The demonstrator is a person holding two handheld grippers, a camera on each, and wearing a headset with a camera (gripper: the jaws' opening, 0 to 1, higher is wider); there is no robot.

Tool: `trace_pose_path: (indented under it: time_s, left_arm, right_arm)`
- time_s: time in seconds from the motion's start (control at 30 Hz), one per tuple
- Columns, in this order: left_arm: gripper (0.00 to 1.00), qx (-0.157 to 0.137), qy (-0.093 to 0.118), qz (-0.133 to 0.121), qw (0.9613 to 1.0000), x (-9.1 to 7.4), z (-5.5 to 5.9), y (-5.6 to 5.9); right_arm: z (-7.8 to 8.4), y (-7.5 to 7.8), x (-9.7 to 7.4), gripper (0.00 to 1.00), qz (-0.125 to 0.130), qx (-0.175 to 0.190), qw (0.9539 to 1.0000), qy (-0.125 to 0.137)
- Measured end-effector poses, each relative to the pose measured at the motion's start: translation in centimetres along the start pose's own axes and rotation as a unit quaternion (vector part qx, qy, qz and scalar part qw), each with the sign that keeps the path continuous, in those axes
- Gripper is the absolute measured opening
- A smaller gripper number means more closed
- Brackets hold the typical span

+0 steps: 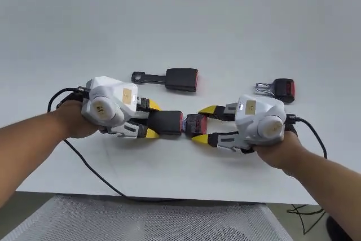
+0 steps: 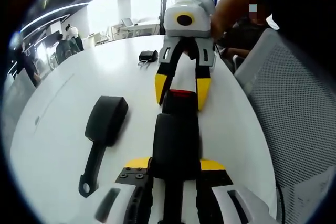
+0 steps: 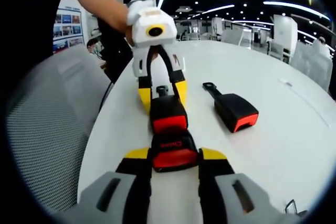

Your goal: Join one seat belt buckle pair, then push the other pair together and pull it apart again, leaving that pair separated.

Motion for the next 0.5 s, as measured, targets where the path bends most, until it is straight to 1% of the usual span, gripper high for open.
trace_pose_path:
  time_s: [0.13,0.27,0.4,0.5]
  left_arm:
    - [0.32,0.004,0.001,0.002,1.0000,0.02,-0.11,-0.02]
    - [0.32,0.001,0.005,0.002,1.0000,0.01,-0.17,-0.03]
    - [0.32,-0.011,0.012,0.000,0.9999,-0.04,-0.15,-0.03]
    - [0.32,-0.011,0.015,0.001,0.9998,0.01,-0.11,-0.06]
  right_arm:
    - [0.02,0.04,-0.05,0.32,0.001,0.006,1.0000,0.004]
    - [0.00,0.04,-0.05,0.32,0.001,0.007,1.0000,0.006]
    - [0.07,0.01,-0.05,0.32,0.001,0.014,0.9999,0.010]
    - [0.06,0.00,-0.05,0.32,0.000,0.013,0.9999,0.010]
Point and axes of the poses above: the centre of the closed fingertips' face, and the gripper's own axes: x roughly forward along the fingers, y roughly to its right, z roughly out of its underside, the point moved 4 cm from there along -x, roughly backward along the fingers, and after that the axes turned 8 degrees about y, right-handed, at the moved point
